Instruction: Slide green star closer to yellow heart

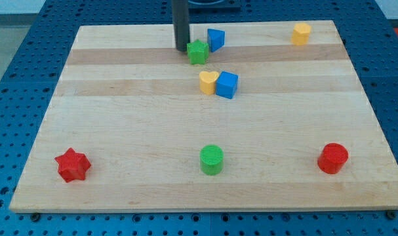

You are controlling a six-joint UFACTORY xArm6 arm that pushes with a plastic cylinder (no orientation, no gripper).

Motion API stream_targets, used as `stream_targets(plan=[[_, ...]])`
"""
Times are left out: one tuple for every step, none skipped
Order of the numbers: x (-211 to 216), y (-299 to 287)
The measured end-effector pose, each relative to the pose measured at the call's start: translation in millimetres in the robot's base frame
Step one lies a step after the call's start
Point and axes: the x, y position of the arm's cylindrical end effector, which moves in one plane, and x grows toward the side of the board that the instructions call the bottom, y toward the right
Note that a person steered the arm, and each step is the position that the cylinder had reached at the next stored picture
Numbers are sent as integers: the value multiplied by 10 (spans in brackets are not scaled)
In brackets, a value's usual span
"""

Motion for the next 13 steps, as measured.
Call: stream_targets(plan=[[95, -145], [21, -64], [-64, 181], [26, 362], [90, 572], [180, 680], [270, 727], [320, 748], [337, 748], [363, 754], [417, 778], [475, 807], [498, 855]])
